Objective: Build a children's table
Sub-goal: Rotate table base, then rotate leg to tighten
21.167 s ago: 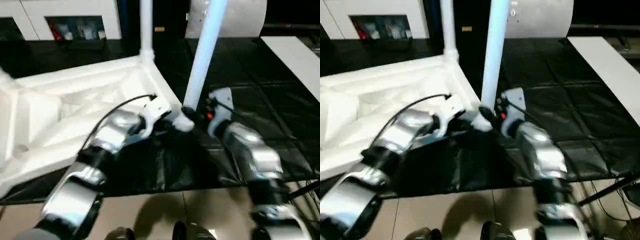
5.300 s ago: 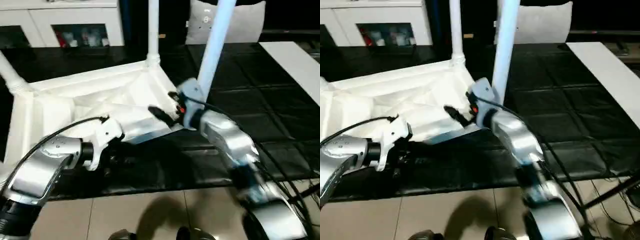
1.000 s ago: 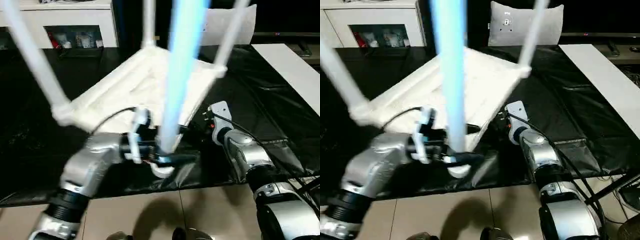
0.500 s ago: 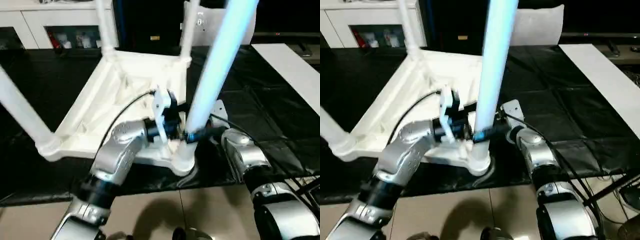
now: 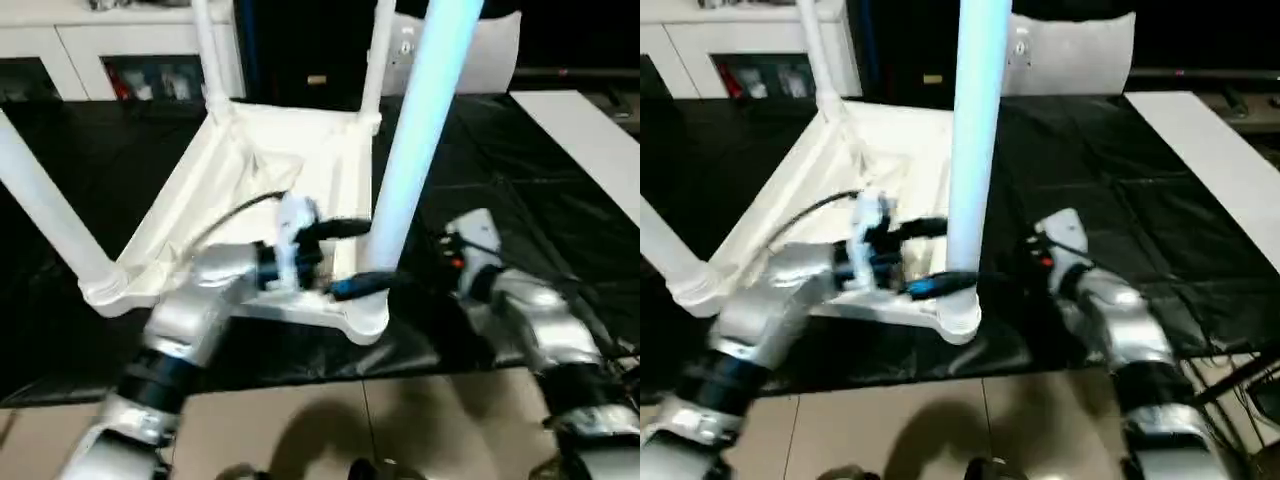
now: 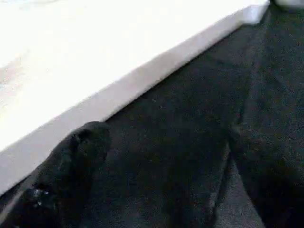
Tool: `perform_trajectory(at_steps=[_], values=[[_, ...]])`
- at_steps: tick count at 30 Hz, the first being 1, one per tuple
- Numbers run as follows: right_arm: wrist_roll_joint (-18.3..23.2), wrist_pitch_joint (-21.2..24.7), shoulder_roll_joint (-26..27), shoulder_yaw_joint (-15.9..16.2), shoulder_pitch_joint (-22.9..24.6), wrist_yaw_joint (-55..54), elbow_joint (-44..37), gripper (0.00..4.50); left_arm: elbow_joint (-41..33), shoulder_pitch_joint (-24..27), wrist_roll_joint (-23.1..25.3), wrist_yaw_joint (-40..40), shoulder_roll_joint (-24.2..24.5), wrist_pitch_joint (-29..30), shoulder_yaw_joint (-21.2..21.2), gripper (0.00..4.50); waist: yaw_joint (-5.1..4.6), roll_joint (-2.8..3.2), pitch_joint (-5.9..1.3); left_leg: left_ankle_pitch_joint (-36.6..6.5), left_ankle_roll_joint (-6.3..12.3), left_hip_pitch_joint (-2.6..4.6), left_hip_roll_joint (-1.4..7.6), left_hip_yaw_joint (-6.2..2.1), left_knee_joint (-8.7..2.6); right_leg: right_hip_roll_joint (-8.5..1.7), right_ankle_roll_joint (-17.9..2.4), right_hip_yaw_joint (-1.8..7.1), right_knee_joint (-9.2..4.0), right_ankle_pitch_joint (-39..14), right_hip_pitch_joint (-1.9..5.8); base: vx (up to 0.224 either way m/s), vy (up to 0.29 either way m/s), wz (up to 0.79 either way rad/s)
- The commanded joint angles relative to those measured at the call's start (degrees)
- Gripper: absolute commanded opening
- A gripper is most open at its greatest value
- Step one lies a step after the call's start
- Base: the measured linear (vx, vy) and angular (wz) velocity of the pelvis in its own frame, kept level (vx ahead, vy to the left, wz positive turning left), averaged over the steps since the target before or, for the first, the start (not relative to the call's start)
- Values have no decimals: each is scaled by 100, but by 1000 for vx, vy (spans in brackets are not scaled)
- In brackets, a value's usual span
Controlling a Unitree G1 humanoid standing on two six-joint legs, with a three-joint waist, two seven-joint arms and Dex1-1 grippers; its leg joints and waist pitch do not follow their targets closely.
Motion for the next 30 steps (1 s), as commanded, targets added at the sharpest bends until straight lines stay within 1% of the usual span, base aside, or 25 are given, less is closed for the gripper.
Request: perform_trajectory(at_steps=[1, 2, 3, 4, 5, 6, 8, 9, 10, 11, 12, 13, 14, 15, 17, 20, 21, 22, 24, 25, 26, 27, 28, 29, 30], values=[[182, 151, -315, 49, 263, 558, -660, 450, 422, -133, 420, -478, 369, -223, -203, 417, 56, -29, -488, -755, 543, 29, 389, -225, -389, -512, -95, 428, -525, -2661, 359, 0, 0, 0], [217, 148, -424, 70, 365, 726, -843, 450, 601, -196, 567, -592, 475, -394, -279, 417, 60, -40, -498, -736, 548, 26, 392, -225, -387, -514, -65, 430, -510, -2620, 360, 0, 0, 0], [233, 143, -482, 82, 420, 817, -942, 450, 705, -232, 657, -651, 528, -508, -326, 406, 83, -30, -514, -697, 519, 21, 386, -224, -386, -546, -54, 425, -503, -2603, 370, 0, 0, 0], [273, 158, -542, 90, 473, 928, -1040, 450, 814, -283, 776, -692, 597, -575, -401, 399, 91, -24, -513, -685, 514, 17, 375, -224, -382, -543, -66, 419, -523, -2611, 367, 0, 0, 0], [309, 195, -635, 105, 545, 1076, -1176, 450, 1012, -373, 1011, -732, 693, -749, -537, 390, 101, -22, -509, -697, 512, 31, 374, -217, -381, -538, -54, 421, -541, -2637, 359, 0, 0, 0], [330, 228, -695, 115, 590, 1169, -1263, 450, 1146, -434, 1173, -750, 756, -874, -631, 380, 119, -27, -507, -721, 522, 29, 380, -228, -385, -542, -86, 412, -536, -2662, 357, 0, 0, 0], [330, 228, -695, 115, 590, 1169, -1263, 450, 1146, -434, 1173, -750, 756, -874, -631, 372, 123, -31, -515, -723, 485, 23, 398, -233, -386, -563, -109, 409, -523, -2654, 367, 0, 0, 0], [427, 309, -872, 175, 738, 1499, -1538, 450, 1491, -591, 1461, -704, 804, -1147, -785, 358, 141, -47, -512, -715, 485, 20, 369, -217, -376, -556, -110, 406, -558, -2712, 368, 0, 0, 0], [427, 309, -872, 175, 738, 1499, -1538, 450, 1491, -591, 1461, -704, 804, -1147, -785, 352, 163, -47, -516, -713, 502, 32, 368, -214, -371, -549, -67, 413, -553, -2708, 361, 0, 0, 0], [530, 400, -963, 207, 828, 1677, -1727, 450, 1639, -663, 1538, -677, 793, -1233, -833, 345, 164, -51, -515, -699, 506, 14, 376, -217, -373, -564, -61, 417, -534, -2680, 373, 0, 0, 0], [584, 462, -1004, 216, 875, 1752, -1828, 450, 1720, -698, 1572, -684, 781, -1287, -843, 325, 201, -44, -521, -703, 519, 30, 378, -220, -373, -553, -4, 401, -548, -2725, 367, 0, 0, 0], [811, 710, -1140, 242, 1049, 2012, -2189, 450, 1884, -761, 1613, -760, 731, -1397, -859, 325, 218, -63, -514, -682, 533, 12, 365, -211, -372, -547, 38, 391, -568, -2751, 371, 0, 0, 0], [824, 724, -1149, 244, 1063, 2029, -2212, 450, 1891, -763, 1613, -766, 727, -1403, -858, 317, 234, -58, -506, -701, 543, 23, 364, -210, -374, -540, 74, 387, -584, -2795, 370, 0, 0, 0], [1020, 935, -1286, 268, 1268, 2289, -2562, 450, 2005, -785, 1605, -864, 662, -1504, -843, 309, 283, -61, -518, -714, 547, 24, 379, -211, -374, -552, 137, 378, -586, -2822, 370, 0, 0, 0], [1058, 972, -1344, 280, 1351, 2372, -2669, 450, 2027, -785, 1592, -907, 643, -1520, -843, 281, 289, -64, -520, -706, 542, 13, 390, -220, -380, -562, 149, 373, -583, -2808, 367, 0, 0, 0], [1089, 1015, -1397, 278, 1470, 2473, -2792, 450, 2118, -796, 1625, -975, 630, -1517, -879, 271, 279, -71, -505, -783, 464, 11, 350, -215, -370, -569, 212, 346, -633, -3027, 357, 0, 0, 0], [1064, 918, -1379, 277, 1444, 2544, -2603, 450, 2231, -828, 1649, -1005, 622, -1565, -899, 246, 275, -75, -500, -815, 451, 23, 332, -210, -362, -563, 272, 331, -661, -3165, 344, 0, 0, 0], [1038, 846, -1365, 287, 1394, 2588, -2439, 450, 2296, -847, 1637, -1070, 605, -1579, -896, 236, 271, -74, -499, -849, 438, 29, 312, -200, -348, -563, 335, 313, -696, -3305, 339, 0, 0, 0], [976, 711, -1317, 321, 1264, 2659, -2099, 450, 2346, -862, 1589, -1194, 581, -1554, -880, 230, 270, -64, -505, -838, 420, 27, 325, -213, -353, -565, 346, 297, -705, -3311, 350, 0, 0, 0], [974, 707, -1315, 325, 1254, 2664, -2079, 450, 2354, -864, 1589, -1199, 578, -1559, -876, 216, 267, -68, -507, -842, 423, 33, 327, -211, -351, -556, 338, 292, -705, -3285, 339, 0, 0, 0], [966, 693, -1304, 340, 1216, 2681, -1997, 450, 2387, -875, 1589, -1220, 562, -1577, -862, 207, 271, -71, -509, -840, 426, 27, 332, -218, -356, -558, 327, 292, -694, -3226, 351, 0, 0, 0], [855, 527, -1169, 431, 902, 2780, -1380, 450, 2532, -937, 1691, -1246, 498, -1637, -877, 199, 268, -71, -518, -820, 439, 14, 342, -225, -357, -566, 287, 287, -677, -3139, 362, 0, 0, 0], [765, 384, -1069, 487, 693, 2828, -959, 450, 2615, -978, 1738, -1247, 455, -1642, -901, 192, 236, -60, -532, -803, 450, -1, 337, -229, -348, -568, 205, 265, -661, -3075, 365, 0, 0, 0], [728, 328, -1030, 506, 617, 2842, -803, 450, 2652, -997, 1754, -1250, 434, -1641, -906, 192, 215, -58, -527, -767, 447, -27, 342, -238, -351, -572, 179, 266, -657, -3029, 385, 0, 0, 0], [688, 268, -994, 524, 542, 2848, -646, 450, 2710, -1024, 1780, -1225, 409, -1676, -910, 182, 253, -52, -533, -763, 443, 23, 371, -222, -347, -593, 108, 297, -665, -2966, 362, 0, 0, 0]])
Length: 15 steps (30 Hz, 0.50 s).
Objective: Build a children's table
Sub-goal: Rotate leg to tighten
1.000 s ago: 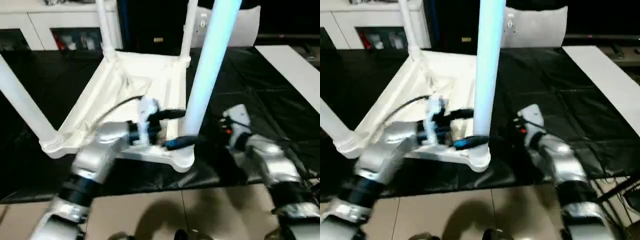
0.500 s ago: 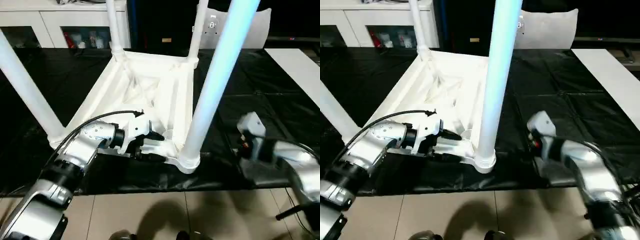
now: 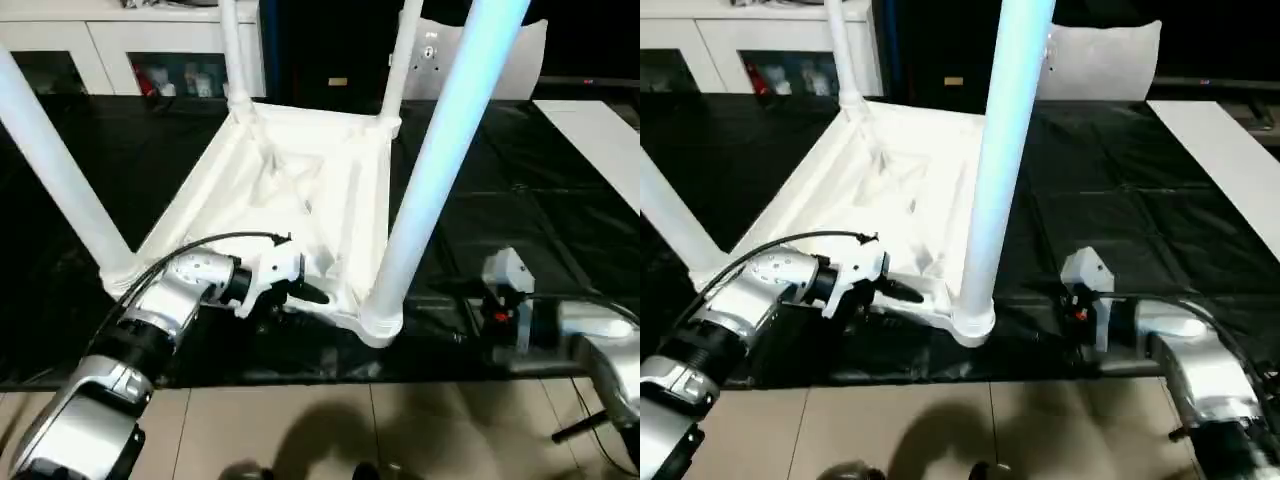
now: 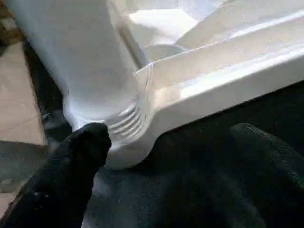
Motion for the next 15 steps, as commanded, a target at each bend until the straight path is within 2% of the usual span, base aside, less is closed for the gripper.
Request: perform_trajectory(at_steps=[1, 2, 3, 5, 7, 9, 14, 15], values=[[-105, -136, -8, 55, -63, 68, 188, 450, 69, -81, 79, -33, 33, -60, -17, 171, 33, -51, -515, -751, 441, 46, 371, -195, -361, -575, 32, 353, -604, -2929, 330, 0, 0, 0], [-162, -263, 60, 83, -196, 110, 488, 450, 208, -144, 130, 1, -8, -126, -24, 171, 39, -54, -516, -701, 450, 17, 397, -211, -378, -578, -43, 362, -554, -2791, 364, 0, 0, 0], [-219, -425, 135, 120, -339, 190, 859, 450, 341, -210, 186, 11, -37, -176, -41, 163, 32, -46, -536, -670, 466, 13, 397, -212, -369, -581, -114, 365, -528, -2646, 371, 0, 0, 0], [-236, -489, 155, 129, -378, 227, 991, 450, 375, -228, 194, 7, -49, -177, -41, 148, 44, -44, -546, -579, 488, -1, 413, -215, -369, -591, -189, 383, -491, -2465, 377, 0, 0, 0], [-268, -688, 189, 124, -460, 327, 1368, 450, 427, -270, 181, -45, -76, -105, -39, 129, 63, -15, -556, -509, 525, 3, 460, -219, -370, -602, -389, 402, -440, -2171, 377, 0, 0, 0], [-395, -1230, 227, 94, -670, 462, 2261, 450, 580, -354, 309, -101, -68, -144, -100, 120, 50, 5, -545, -590, 497, 15, 455, -203, -365, -606, -551, 407, -437, -2149, 365, 0, 0, 0], [-567, -1817, 241, 22, -920, 522, 3182, 450, 865, -477, 524, -67, -56, -329, -155, 71, 54, -7, -538, -692, 503, 20, 441, -190, -361, -609, -546, 406, -471, -2358, 386, 0, 0, 0], [-584, -1932, 241, 7, -970, 525, 3339, 450, 922, -497, 538, -79, -65, -361, -148, 60, 53, 13, -525, -717, 502, 25, 437, -191, -362, -602, -542, 403, -472, -2394, 379, 0, 0, 0]])
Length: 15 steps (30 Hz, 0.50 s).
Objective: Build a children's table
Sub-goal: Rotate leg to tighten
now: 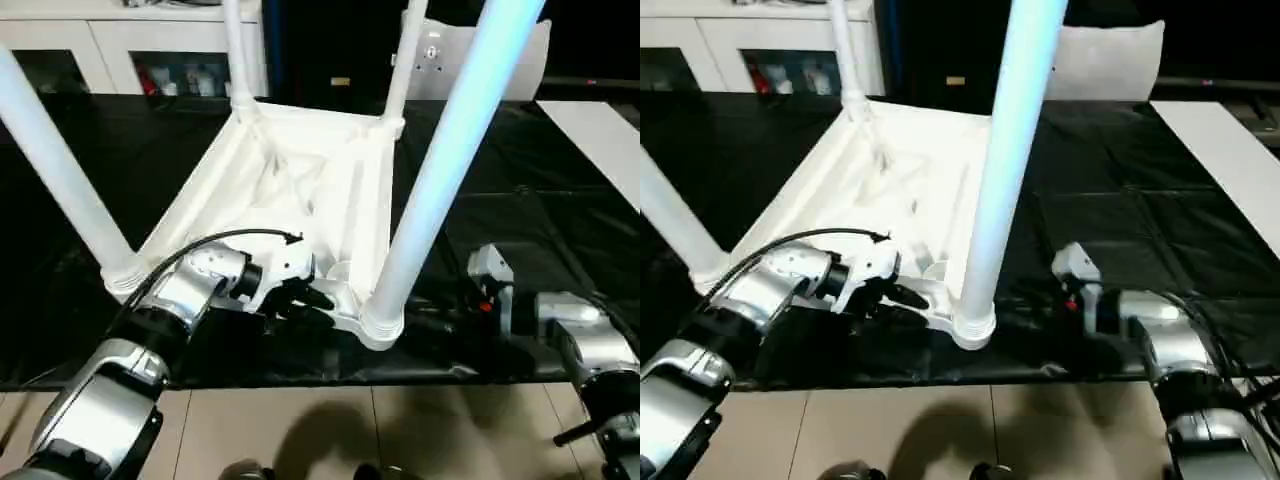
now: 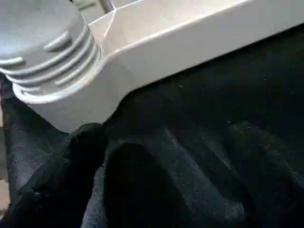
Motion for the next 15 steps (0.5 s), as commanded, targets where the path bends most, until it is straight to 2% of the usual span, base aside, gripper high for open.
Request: perform_trajectory(at_steps=[1, 3, 7, 8, 10, 12, 15], values=[[-140, -179, -49, -82, -92, 47, 220, 450, 125, -85, 153, 34, 39, -63, -34, 47, 13, -39, -497, -716, 488, 15, 429, -197, -372, -592, -526, 393, -487, -2457, 379, 0, 0, 0], [-137, -285, -54, -97, -109, 36, 268, 450, 137, -91, 165, -7, 37, -52, -53, 34, 10, -34, -482, -767, 497, 21, 422, -197, -372, -593, -463, 387, -511, -2644, 377, 0, 0, 0], [-132, -534, -24, -164, -187, 50, 494, 450, 205, -124, 231, -8, 29, -104, -77, 6, -3, -22, -497, -788, 513, 22, 418, -198, -362, -588, -403, 374, -516, -2753, 366, 0, 0, 0], [-48, -785, 36, -332, -235, -10, 669, 450, 278, -162, 276, -9, 12, -144, -84, 6, -12, -21, -508, -768, 528, 7, 425, -202, -362, -591, -420, 379, -506, -2676, 370, 0, 0, 0], [-16, -877, 56, -387, -252, -26, 730, 450, 303, -175, 283, -12, 3, -156, -80, 6, -17, -20, -514, -756, 538, 12, 425, -196, -357, -590, -454, 382, -496, -2608, 367, 0, 0, 0], [143, -1154, 128, -628, -270, -192, 848, 450, 379, -212, 300, -28, -25, -185, -61, 6, -22, -15, -516, -729, 573, 8, 431, -194, -362, -590, -502, 389, -481, -2519, 364, 0, 0, 0], [561, -1412, 302, -1080, -276, -237, 947, 450, 486, -234, 391, 66, -15, -234, -56, 6, -17, -7, -507, -798, 578, 20, 427, -187, -363, -586, -493, 381, -504, -2634, 359, 0, 0, 0]])
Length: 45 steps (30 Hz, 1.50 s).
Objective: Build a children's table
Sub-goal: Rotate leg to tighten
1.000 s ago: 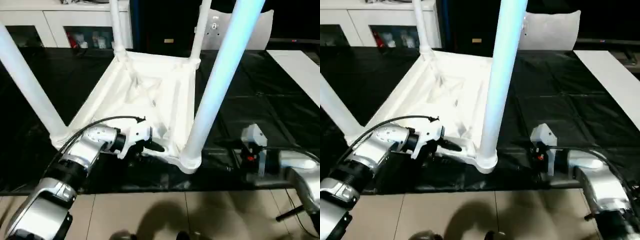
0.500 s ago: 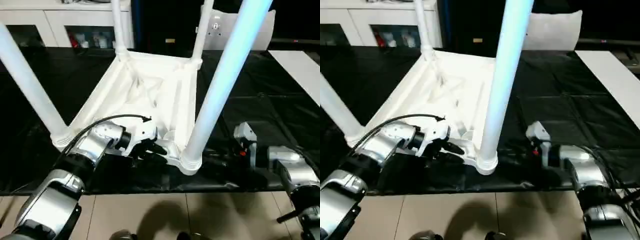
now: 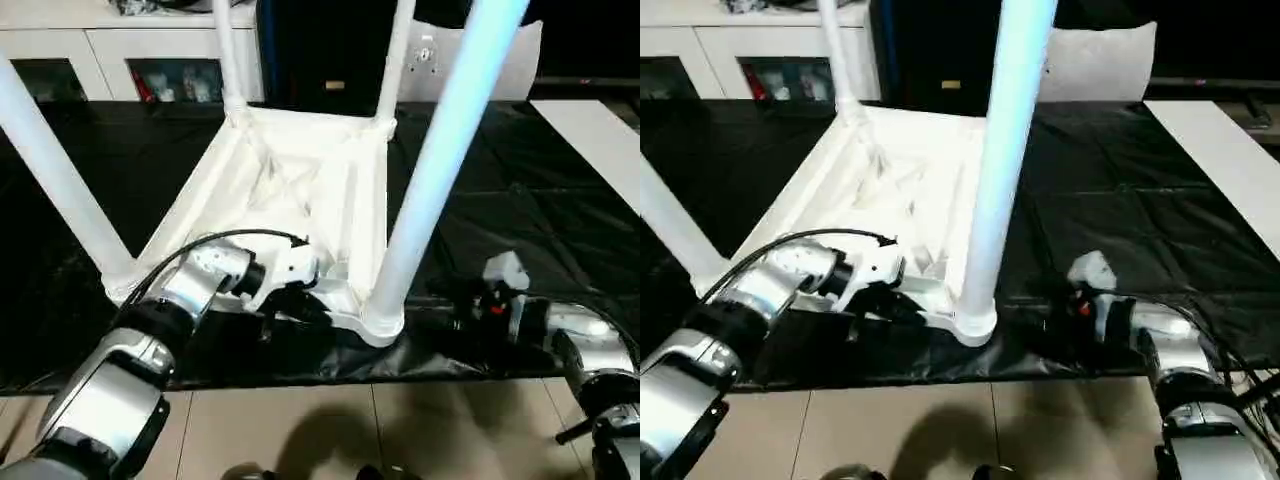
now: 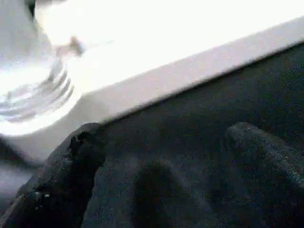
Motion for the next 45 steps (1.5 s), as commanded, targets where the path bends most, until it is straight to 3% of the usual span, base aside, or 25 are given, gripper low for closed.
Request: perform_trajectory(at_steps=[1, 2, 3, 4, 5, 6, 7, 8, 9, 10, 11, 13, 15, 19, 21, 25, 26, 27, 30, 32, 37, 38, 40, 45], values=[[640, 856, -164, -293, 185, -305, -1754, 450, 146, -39, 154, 224, 64, 43, 32, 6, 27, -44, -479, -821, 573, 18, 423, -193, -383, -583, -482, 375, -534, -2676, 361, 0, 0, 0], [1377, 2595, -473, -449, 449, -878, -4532, 450, 153, -27, 85, 393, 38, 231, 152, 6, 58, -71, -458, -782, 643, 29, 428, -212, -414, -516, -359, 376, -544, -2588, 380, 0, 0, 0], [1544, 2970, -549, -480, 476, -999, -5101, 450, 170, -32, 76, 448, 28, 288, 187, 6, 87, -129, -474, -577, 689, 51, 522, -307, -462, -504, -241, 426, -419, -2134, 427, 0, 0, 0], [1615, 3051, -582, -505, 418, -1017, -5154, 450, 173, -28, 85, 515, 32, 314, 209, 6, 45, -143, -495, -469, 710, -13, 505, -298, -452, -558, -183, 434, -368, -2075, 433, 0, 0, 0], [1642, 3063, -598, -517, 384, -1002, -5137, 450, 174, -25, 95, 552, 36, 318, 217, 6, 49, -100, -471, -587, 652, 14, 438, -244, -422, -559, -108, 420, -434, -2415, 369, 0, 0, 0], [1679, 3115, -601, -564, 282, -1091, -5089, 450, 190, -17, 109, 700, 55, 399, 259, 6, 61, -70, -459, -643, 519, 36, 278, -140, -350, -562, 98, 385, -586, -3155, 332, 0, 0, 0], [1711, 3161, -598, -597, 208, -1161, -5056, 450, 203, -8, 121, 798, 74, 413, 285, 6, 74, -49, -448, -632, 487, 42, 235, -125, -342, -565, 194, 377, -652, -3429, 313, 0, 0, 0], [1723, 3213, -585, -647, 97, -1290, -4990, 450, 223, 9, 120, 940, 96, 447, 337, 6, 67, -38, -428, -717, 429, 68, 233, -129, -359, -532, 326, 339, -754, -3712, 276, 0, 0, 0], [1805, 3224, -532, -740, -90, -1453, -4847, 450, 263, 37, 125, 1106, 114, 476, 421, 6, 19, -32, -432, -935, 350, 101, 297, -175, -391, -497, 365, 255, -795, -3721, 276, 0, 0, 0], [1897, 3292, -515, -780, -130, -1527, -4879, 450, 258, 62, 127, 1134, 128, 486, 445, 6, -17, -66, -495, -1012, 303, 95, 357, -213, -413, -514, 340, 215, -779, -3407, 346, 0, 0, 0], [1988, 3353, -499, -815, -154, -1580, -4931, 450, 237, 92, 125, 1136, 143, 512, 458, 6, -50, -51, -527, -968, 328, 35, 440, -268, -443, -534, 225, 201, -702, -2895, 401, 0, 0, 0], [2272, 3790, -485, -922, -69, -1803, -5354, 450, 162, 156, 133, 1147, 177, 613, 474, 6, -71, -44, -533, -983, 346, 32, 487, -288, -459, -565, 140, 202, -674, -2595, 406, 0, 0, 0], [2401, 4299, -544, -1005, 84, -2072, -5900, 450, 65, 228, 144, 1187, 214, 681, 484, 6, -96, -58, -507, -975, 305, 73, 428, -244, -460, -584, -21, 271, -659, -2546, 382, 0, 0, 0], [2267, 4392, -770, -783, 316, -1718, -6099, 450, -104, 366, 136, 1175, 284, 680, 475, 6, -74, -62, -507, -911, 364, 112, 398, -196, -446, -594, 4, 292, -678, -2680, 347, 0, 0, 0], [1947, 4413, -1145, -281, 698, -1186, -6272, 450, -364, 533, 38, 935, 305, 522, 493, 6, -51, -78, -505, -815, 424, 78, 440, -219, -463, -595, -3, 303, -641, -2519, 368, 0, 0, 0], [1671, 4512, -1350, 191, 1005, -948, -6480, 450, -613, 667, 77, 745, 358, 263, 412, 6, 2, -86, -523, -553, 526, 8, 449, -233, -459, -609, -80, 325, -553, -2125, 406, 0, 0, 0], [1654, 4509, -1345, 205, 1004, -958, -6477, 450, -623, 671, 79, 737, 360, 247, 409, 6, 5, -85, -527, -531, 536, 8, 453, -232, -461, -612, -93, 327, -545, -2083, 405, 0, 0, 0], [1319, 4420, -1212, 468, 921, -1146, -6333, 450, -841, 758, 84, 602, 400, -3, 346, 6, 13, -76, -526, -520, 526, 13, 452, -234, -460, -615, -107, 327, -539, -2069, 395, 0, 0, 0], [1215, 4372, -1108, 628, 847, -1135, -6187, 450, -1005, 803, 74, 512, 421, -16, 297, 6, 20, -79, -505, -564, 466, 47, 463, -211, -475, -612, -153, 344, -561, -2179, 359, 0, 0, 0], [951, 4108, -988, 935, 763, -1015, -5951, 450, -1309, 895, 85, 322, 484, 1, 187, 6, 50, -55, -502, -603, 413, 63, 501, -222, -483, -635, -221, 356, -536, -2145, 346, 0, 0, 0], [727, 3803, -776, 1313, 620, -650, -5627, 450, -1621, 966, 46, 44, 506, 18, 94, 6, 93, -69, -494, -571, 410, 65, 537, -223, -496, -656, -368, 396, -482, -1882, 349, 0, 0, 0], [712, 3777, -738, 1356, 594, -570, -5567, 420, -1654, 964, 33, 23, 494, -4, 94, 0, 103, -67, -490, -580, 411, 70, 535, -216, -494, -656, -386, 399, -478, -1869, 344, 0, 0, 0], [723, 3768, -678, 1480, 536, -301, -5417, 420, -1739, 954, -3, -59, 458, -3, 65, 0, 129, -77, -482, -576, 429, 62, 537, -209, -497, -663, -410, 413, -474, -1847, 352, 0, 0, 0], [679, 3629, -587, 1659, 405, 61, -5035, 371, -1879, 967, 6, -122, 453, 37, 16, 0, 140, -89, -463, -606, 403, 66, 531, -207, -500, -667, -391, 415, -482, -1949, 348, 0, 0, 0]])
